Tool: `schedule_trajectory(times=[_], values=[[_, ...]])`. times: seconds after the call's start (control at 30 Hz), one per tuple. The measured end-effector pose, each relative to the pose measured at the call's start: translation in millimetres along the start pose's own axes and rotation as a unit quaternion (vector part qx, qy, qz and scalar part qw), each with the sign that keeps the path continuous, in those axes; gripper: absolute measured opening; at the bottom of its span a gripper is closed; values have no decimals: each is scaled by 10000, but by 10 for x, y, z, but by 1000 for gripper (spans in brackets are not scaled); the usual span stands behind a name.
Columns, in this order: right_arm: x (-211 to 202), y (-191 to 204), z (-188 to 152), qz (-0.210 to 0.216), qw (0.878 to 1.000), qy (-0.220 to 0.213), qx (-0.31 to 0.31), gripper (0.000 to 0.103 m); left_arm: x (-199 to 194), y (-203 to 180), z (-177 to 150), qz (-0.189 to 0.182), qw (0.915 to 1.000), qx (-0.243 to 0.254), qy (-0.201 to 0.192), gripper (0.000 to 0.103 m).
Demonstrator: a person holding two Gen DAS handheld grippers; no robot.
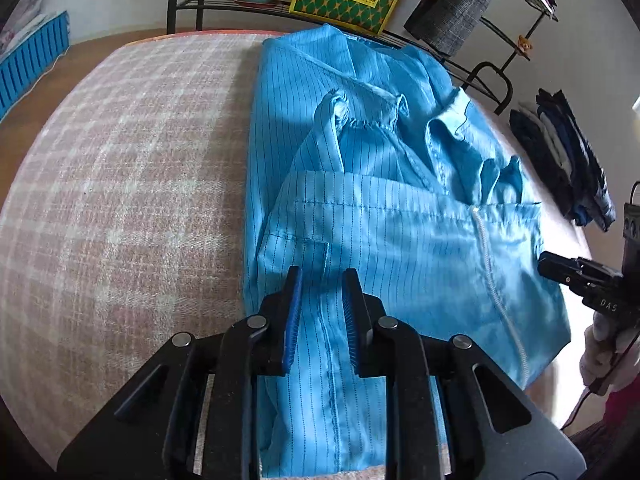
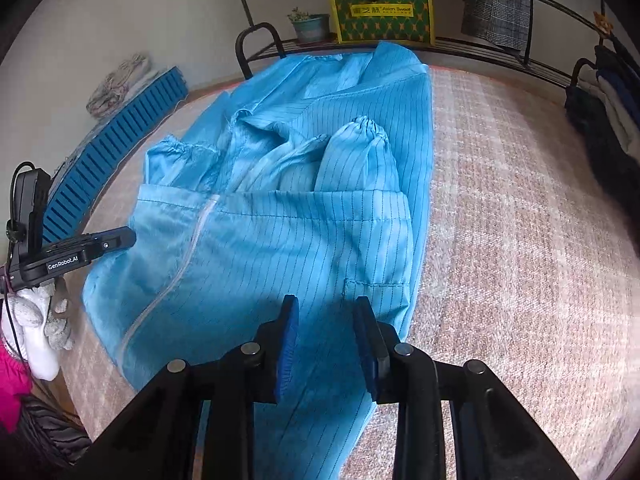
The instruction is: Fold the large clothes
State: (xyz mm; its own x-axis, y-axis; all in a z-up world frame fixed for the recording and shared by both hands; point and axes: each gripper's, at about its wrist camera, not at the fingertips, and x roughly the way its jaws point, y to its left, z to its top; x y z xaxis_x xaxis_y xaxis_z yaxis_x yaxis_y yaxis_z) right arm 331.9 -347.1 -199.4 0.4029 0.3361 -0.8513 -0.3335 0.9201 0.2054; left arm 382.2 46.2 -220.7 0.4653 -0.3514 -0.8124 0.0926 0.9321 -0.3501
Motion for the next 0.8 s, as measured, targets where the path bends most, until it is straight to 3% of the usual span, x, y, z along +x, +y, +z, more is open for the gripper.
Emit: schedule_trajectory(times=[0.07, 0.1, 0.17, 0.27, 0.4, 0.47, 0.57, 0.7, 0.8], values=[[-147, 1, 82, 216, 9996, -179, 49, 34, -128, 25, 140, -290, 9993, -216, -63, 29], [-230, -6, 140, 334, 9991, -266, 52, 41, -201, 29, 235, -401, 9988, -236, -133, 34], [-413, -19, 278, 419, 9978, -515, 33, 48, -352, 30, 464, -492, 9981, -170, -335, 56], [-642, -95, 531, 612, 9949, -807, 19, 51, -484, 60, 868, -488, 9971, -34, -579, 58], [-741, -264, 979, 720, 9926, -981, -11, 58, -406, 117, 1474, -582, 9966, 54, -579, 63], [-679, -392, 1264, 774, 9919, -1011, 40, 63, -272, 132, 1781, -682, 9963, 32, -526, 70], [-442, -629, 1679, 880, 9912, -951, 275, 67, 51, 158, 2225, -966, 9943, -218, -386, 71], [41, -889, 2196, 971, 9894, -907, 586, 68, 572, 142, 2732, -883, 9944, -450, -380, 71], [454, -997, 2499, 970, 9900, -770, 674, 68, 974, 100, 2971, -721, 9965, -349, -257, 71]])
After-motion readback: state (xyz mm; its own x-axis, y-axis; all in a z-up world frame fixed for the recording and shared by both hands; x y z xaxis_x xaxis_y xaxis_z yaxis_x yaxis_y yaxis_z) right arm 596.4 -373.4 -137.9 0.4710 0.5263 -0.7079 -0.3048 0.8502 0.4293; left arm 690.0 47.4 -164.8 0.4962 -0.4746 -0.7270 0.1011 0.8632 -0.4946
